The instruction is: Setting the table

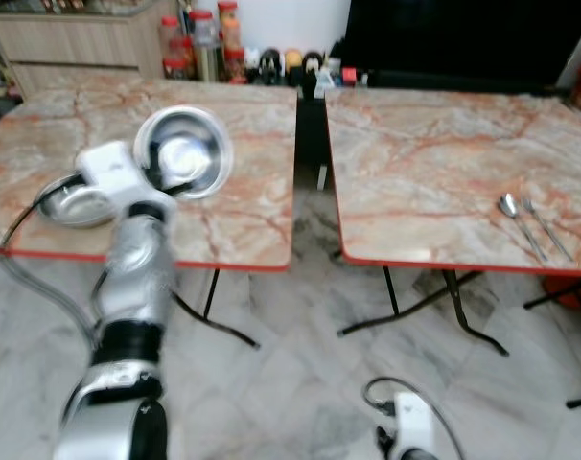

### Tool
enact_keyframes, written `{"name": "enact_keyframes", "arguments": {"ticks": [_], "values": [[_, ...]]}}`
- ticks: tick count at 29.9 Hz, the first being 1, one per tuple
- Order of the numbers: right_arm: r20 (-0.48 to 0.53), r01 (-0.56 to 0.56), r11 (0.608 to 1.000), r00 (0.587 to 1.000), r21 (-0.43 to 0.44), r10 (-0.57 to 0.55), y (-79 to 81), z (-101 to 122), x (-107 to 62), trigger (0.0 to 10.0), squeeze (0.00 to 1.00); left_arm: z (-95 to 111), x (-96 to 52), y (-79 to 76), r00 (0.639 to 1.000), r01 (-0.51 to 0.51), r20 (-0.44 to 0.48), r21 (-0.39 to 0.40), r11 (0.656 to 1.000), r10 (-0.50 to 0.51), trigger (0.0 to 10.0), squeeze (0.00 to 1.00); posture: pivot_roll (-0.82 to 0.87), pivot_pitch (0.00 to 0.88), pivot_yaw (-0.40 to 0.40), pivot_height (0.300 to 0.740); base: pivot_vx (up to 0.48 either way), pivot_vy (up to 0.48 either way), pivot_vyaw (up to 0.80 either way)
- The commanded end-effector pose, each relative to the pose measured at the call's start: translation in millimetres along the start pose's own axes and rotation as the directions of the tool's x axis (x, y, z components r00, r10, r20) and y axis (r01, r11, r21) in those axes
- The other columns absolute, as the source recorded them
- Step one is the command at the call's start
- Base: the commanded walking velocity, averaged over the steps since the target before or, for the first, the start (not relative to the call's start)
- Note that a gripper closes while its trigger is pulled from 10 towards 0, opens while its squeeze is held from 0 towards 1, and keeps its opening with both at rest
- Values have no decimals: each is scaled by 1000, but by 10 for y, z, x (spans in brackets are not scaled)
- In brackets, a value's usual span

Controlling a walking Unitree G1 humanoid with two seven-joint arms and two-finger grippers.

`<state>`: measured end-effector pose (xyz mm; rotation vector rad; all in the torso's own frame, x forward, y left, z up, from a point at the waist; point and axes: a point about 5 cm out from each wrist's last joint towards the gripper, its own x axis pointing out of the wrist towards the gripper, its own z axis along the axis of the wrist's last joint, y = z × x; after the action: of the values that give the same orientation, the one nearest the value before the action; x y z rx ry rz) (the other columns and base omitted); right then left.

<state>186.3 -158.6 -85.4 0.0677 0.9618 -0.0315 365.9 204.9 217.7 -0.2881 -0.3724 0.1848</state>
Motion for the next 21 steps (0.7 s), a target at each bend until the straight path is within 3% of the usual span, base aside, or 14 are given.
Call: {"name": "enact_keyframes", "arguments": {"ticks": [1,21], "values": [[8,31,1000,999,-4,-31,-124,20,-7,10000,0,6,11,-159,999,44,6,-7,999,-44,10000,0,14,0,-39,740,0,480,0],[5,22,1000,1000,-16,-22,-108,1,-9,10000,0,6,-4,-167,998,55,5,0,998,-55,10000,0,19,0,-36,740,0,480,0]]}}
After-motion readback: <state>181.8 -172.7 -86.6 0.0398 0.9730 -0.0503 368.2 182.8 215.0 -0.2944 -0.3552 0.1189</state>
